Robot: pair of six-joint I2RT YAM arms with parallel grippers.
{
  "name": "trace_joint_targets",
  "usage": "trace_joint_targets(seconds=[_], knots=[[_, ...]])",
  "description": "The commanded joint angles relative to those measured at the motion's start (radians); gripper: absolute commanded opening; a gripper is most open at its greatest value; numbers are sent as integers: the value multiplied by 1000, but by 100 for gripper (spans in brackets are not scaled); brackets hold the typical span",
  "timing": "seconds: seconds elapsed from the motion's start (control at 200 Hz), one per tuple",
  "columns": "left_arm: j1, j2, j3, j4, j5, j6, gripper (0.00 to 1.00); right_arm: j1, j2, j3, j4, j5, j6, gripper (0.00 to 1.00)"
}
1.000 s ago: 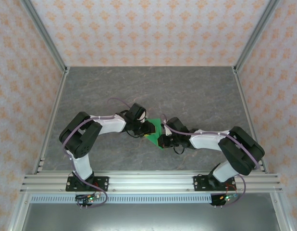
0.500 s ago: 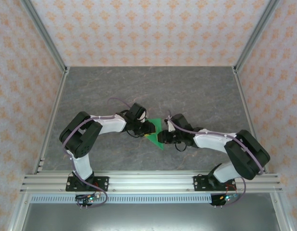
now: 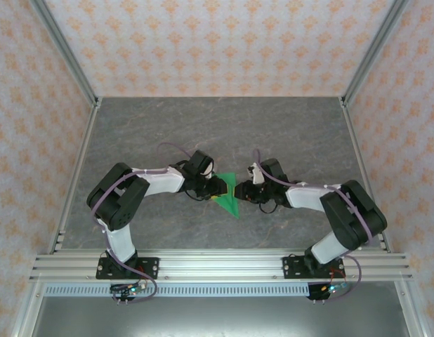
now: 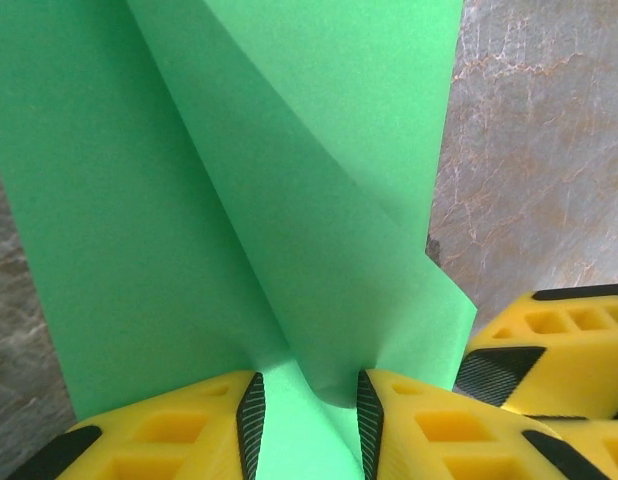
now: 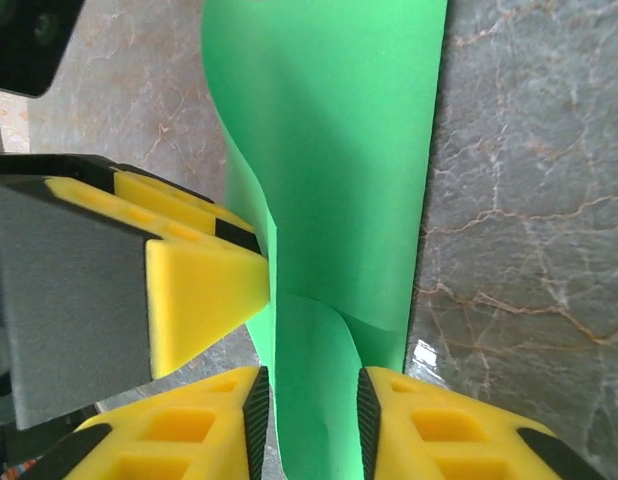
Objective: Fold a paper plane with a square sheet of paper (fold left side to right side)
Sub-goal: Fourth fold the wing at the center of the table.
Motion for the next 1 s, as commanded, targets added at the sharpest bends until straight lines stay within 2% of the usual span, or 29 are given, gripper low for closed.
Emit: trace_joint_targets(seconds=[0.0,0.37,0.515,0.696,0.991], knots=[[1,-3,-11,2,-35,5,33,-3,31,33,87,-52,26,30],[1,-5,-11,0,-35,4,33,-1,57,33,118,-74,38,29],[0,-6,-11,1,-34,7,33,-2,79,39,127,-85,43,25],[1,-6,-11,1,-32,6,33,-2,88,45,113,-87,33,14],[1,-11,-7,-10,-33,10,33,-2,97,65,39,-35,-5,4]])
